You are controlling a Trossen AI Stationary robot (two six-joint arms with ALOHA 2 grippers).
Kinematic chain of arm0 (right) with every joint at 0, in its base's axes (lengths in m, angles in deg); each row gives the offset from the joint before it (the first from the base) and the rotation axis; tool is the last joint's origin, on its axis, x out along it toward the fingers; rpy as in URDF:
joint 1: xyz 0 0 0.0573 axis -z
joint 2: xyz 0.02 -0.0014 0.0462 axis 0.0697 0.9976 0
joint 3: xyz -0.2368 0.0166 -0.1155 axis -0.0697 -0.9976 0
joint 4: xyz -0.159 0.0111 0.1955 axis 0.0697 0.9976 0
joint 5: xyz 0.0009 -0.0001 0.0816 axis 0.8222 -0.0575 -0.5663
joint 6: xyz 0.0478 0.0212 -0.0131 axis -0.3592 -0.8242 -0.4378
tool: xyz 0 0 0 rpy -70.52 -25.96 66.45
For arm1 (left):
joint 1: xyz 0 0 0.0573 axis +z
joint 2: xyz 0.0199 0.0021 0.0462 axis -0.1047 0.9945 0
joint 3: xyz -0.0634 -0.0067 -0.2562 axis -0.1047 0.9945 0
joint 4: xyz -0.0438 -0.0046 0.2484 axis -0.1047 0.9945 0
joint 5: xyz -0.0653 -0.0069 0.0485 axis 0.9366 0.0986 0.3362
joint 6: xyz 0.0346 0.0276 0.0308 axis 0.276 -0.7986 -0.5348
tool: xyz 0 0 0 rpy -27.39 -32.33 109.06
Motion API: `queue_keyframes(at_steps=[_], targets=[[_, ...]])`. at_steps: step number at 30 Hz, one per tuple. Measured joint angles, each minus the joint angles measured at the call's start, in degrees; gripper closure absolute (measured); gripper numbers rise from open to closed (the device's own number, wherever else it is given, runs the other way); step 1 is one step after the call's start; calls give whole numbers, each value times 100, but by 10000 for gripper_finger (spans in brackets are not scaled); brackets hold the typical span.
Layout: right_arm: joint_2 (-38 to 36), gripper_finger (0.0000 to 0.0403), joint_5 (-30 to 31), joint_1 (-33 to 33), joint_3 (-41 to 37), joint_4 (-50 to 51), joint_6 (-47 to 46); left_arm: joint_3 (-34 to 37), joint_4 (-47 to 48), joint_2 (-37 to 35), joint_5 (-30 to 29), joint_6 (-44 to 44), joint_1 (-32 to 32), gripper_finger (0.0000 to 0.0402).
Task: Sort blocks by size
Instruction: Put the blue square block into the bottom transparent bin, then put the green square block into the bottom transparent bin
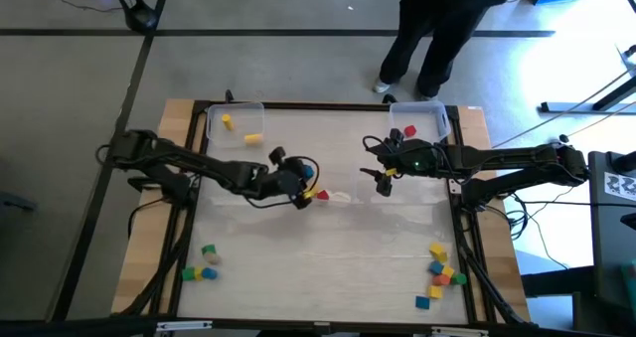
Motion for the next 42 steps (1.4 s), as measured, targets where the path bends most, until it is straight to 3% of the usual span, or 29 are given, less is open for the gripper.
queue_keyframes(at_steps=[13, 24, 29, 37, 42], targets=[[0, 123, -83, 0, 0, 48, -83, 0, -228, 428, 537, 435, 357, 274], [0, 123, -59, -1, -2, 48, -105, 0, -135, 409, 1036, 459, 455, 185], [0, 123, -278, 0, 0, 124, -91, 0, 168, -8, 1013, 253, 312, 175], [-2, 123, -299, -1, -1, 156, -91, -7, 988, -1237, 974, -321, -421, 182], [-2, 123, -299, 0, 0, 149, -91, -7, 765, -1559, 975, -316, -683, 181]])
